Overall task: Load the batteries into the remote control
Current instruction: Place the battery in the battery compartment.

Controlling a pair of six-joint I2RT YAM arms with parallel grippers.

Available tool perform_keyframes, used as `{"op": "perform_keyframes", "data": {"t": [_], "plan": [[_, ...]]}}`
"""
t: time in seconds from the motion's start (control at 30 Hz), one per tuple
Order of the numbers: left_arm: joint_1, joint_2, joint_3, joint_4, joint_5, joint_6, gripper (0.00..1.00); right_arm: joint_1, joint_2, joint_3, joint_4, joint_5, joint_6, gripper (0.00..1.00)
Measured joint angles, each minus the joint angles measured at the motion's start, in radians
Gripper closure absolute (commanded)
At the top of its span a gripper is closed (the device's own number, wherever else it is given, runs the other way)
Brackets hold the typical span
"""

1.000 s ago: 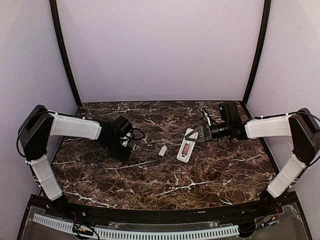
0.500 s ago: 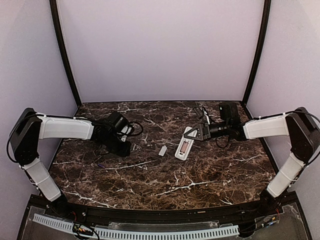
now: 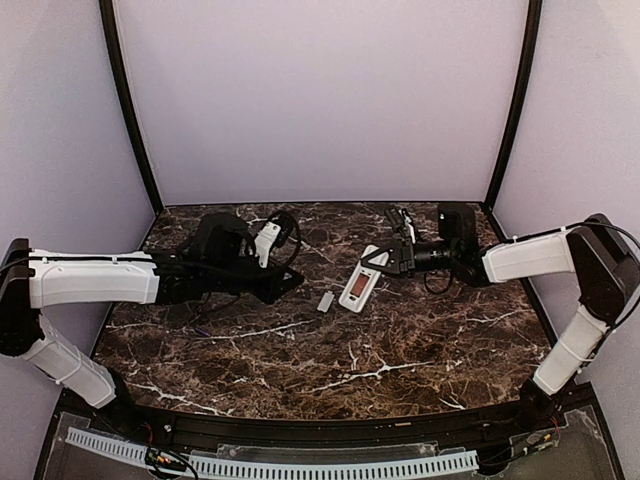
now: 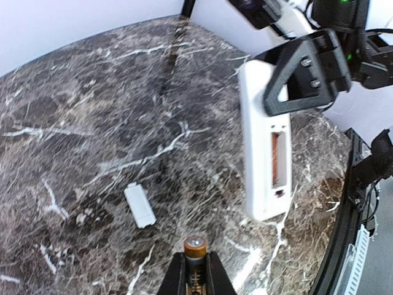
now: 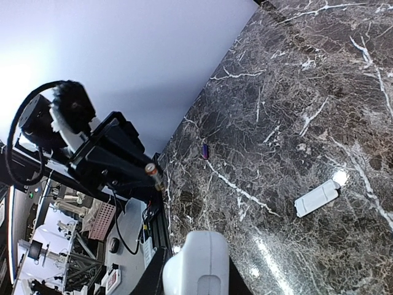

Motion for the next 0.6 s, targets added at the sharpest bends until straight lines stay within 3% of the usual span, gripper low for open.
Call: {"op": "perform_keyframes", "data": {"t": [0.27,0.6], "plan": [[-0.100,0.016,0.003,0.223,-0.009,0.034,0.98,0.036,0.000,-0.033,0.158,0.047,0.140,1.00],[-0.134,0.095,0.043,0.309,-0.020,0.074,0.97,0.072,0.000,-0.101,0.330,0.118,0.258,1.00]]}}
